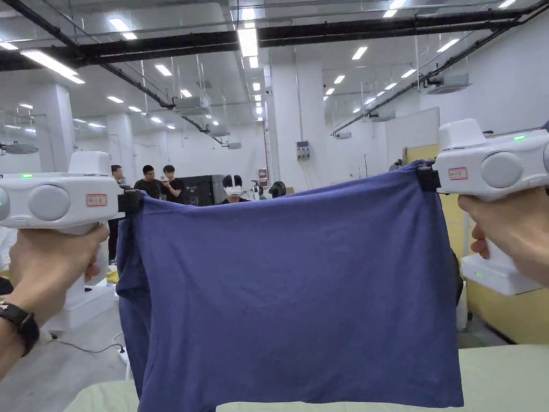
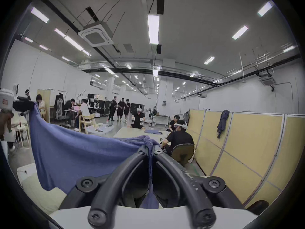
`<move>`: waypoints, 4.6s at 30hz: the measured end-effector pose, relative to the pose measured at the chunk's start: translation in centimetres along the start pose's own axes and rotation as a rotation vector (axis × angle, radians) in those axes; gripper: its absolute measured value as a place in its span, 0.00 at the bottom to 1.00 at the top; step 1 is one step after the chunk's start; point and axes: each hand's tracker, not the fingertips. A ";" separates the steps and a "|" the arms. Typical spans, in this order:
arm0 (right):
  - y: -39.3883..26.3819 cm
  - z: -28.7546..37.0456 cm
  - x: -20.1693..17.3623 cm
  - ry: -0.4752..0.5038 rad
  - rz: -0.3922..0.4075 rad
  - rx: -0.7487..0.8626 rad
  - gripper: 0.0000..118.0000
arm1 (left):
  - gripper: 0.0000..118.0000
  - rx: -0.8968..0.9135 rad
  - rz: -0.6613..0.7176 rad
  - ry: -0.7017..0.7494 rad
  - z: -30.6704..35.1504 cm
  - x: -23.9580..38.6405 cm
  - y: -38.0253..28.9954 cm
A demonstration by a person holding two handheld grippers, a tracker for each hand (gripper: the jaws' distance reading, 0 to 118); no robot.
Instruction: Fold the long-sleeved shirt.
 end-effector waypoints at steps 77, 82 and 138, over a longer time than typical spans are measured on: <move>-42.5 -14.3 -1.5 0.047 -0.087 -0.566 0.04 | 0.01 -0.462 0.194 -0.090 -14.3 2.8 -40.1; -47.9 -7.3 -2.0 0.065 -0.142 -0.668 0.04 | 0.01 -0.545 0.252 -0.100 -5.2 4.6 -44.3; -42.7 14.3 -7.4 0.133 -0.228 -0.530 0.01 | 0.01 -0.556 0.229 0.001 14.2 10.0 -43.8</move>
